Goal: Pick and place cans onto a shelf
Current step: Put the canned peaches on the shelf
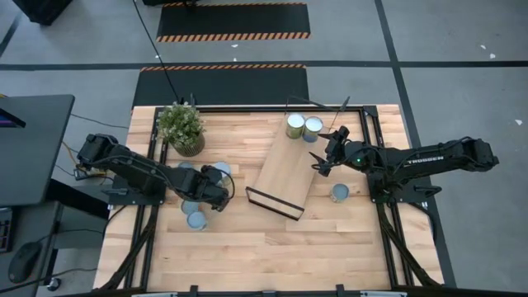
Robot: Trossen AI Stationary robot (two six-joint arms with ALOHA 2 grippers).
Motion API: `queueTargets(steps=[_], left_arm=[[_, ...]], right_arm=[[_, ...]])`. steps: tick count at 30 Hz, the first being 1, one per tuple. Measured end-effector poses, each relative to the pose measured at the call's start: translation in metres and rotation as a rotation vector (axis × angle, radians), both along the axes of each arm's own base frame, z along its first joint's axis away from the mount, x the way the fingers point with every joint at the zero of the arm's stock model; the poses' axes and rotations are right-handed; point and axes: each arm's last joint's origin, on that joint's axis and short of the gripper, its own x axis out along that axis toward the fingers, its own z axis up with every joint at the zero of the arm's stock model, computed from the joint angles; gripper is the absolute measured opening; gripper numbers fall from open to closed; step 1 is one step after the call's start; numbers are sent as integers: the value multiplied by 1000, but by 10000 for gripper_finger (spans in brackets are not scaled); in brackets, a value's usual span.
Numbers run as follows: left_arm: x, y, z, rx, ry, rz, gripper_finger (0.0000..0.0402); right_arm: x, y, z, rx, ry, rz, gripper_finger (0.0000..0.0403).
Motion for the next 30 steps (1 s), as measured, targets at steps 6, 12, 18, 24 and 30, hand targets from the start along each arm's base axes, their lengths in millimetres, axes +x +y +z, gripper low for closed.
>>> queueTargets(steps=[6,12,18,24,30], left_arm=[[6,-1,1,-1,-64,2,360],[6,-1,1,17,-73,0,357],[6,-1,1,33,-56,-32,332],[6,-1,3,12,-45,-49,318],[12,-7,26,-105,-8,-119,323]], right_arm=[[0,0,0,0,0,0,350],[0,0,0,0,0,0,350],[0,0,0,0,0,0,350],[0,0,0,0,0,0,350],[0,0,0,0,0,0,350]])
